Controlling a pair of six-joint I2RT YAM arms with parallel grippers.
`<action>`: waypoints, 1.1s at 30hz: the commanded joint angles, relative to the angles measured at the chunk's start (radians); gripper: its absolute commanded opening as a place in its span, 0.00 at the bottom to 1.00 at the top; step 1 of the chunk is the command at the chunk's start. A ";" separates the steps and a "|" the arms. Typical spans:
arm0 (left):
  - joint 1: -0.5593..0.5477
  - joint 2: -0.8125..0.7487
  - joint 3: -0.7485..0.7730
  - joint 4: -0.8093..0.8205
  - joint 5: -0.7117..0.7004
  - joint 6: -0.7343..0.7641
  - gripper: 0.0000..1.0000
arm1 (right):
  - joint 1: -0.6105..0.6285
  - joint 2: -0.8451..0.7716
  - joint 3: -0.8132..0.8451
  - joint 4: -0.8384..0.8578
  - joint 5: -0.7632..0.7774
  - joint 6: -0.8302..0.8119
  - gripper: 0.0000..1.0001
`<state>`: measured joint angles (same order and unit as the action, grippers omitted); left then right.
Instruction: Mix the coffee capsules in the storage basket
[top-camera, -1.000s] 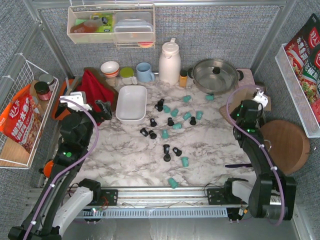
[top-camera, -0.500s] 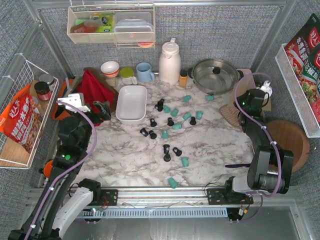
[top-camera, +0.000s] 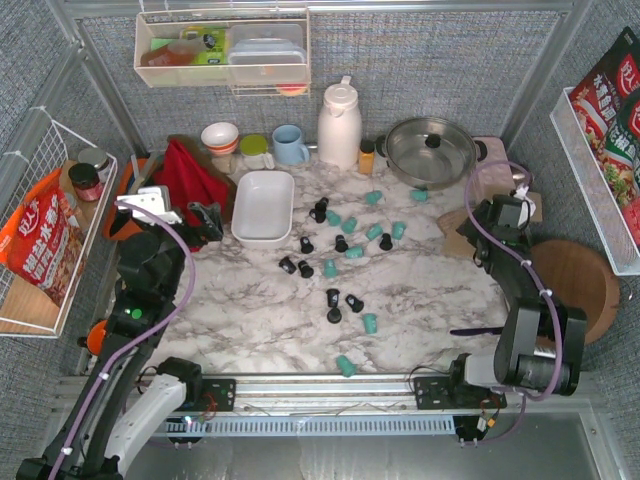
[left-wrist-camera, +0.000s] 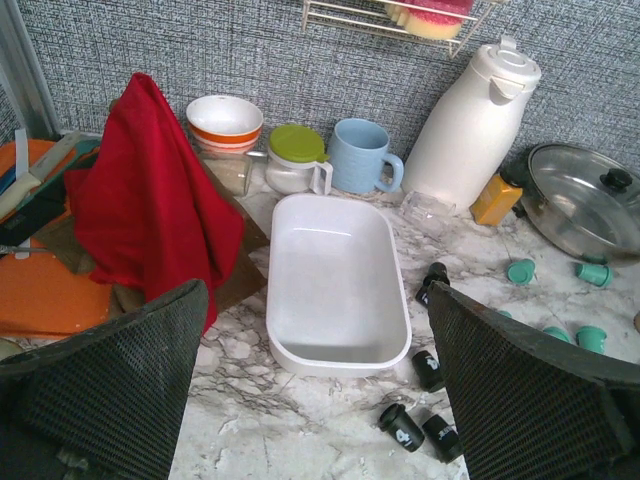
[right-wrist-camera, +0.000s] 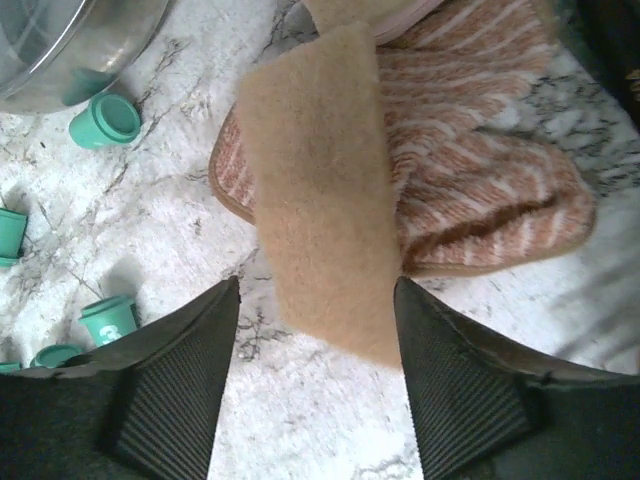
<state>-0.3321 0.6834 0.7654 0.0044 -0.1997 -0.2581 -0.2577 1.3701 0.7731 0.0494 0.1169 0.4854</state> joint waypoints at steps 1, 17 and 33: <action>0.000 0.003 0.000 0.032 0.001 0.013 0.99 | 0.000 -0.060 0.017 -0.127 0.088 -0.042 0.70; 0.000 0.127 0.017 0.012 0.038 -0.013 0.99 | 0.421 -0.402 -0.029 -0.216 0.307 -0.291 0.82; -0.075 0.607 0.236 -0.135 0.075 -0.210 0.85 | 0.676 -0.447 -0.254 0.110 0.257 -0.424 0.82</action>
<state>-0.3794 1.2068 0.9680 -0.1085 -0.1310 -0.3927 0.4164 0.9592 0.5236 0.0677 0.3573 0.0711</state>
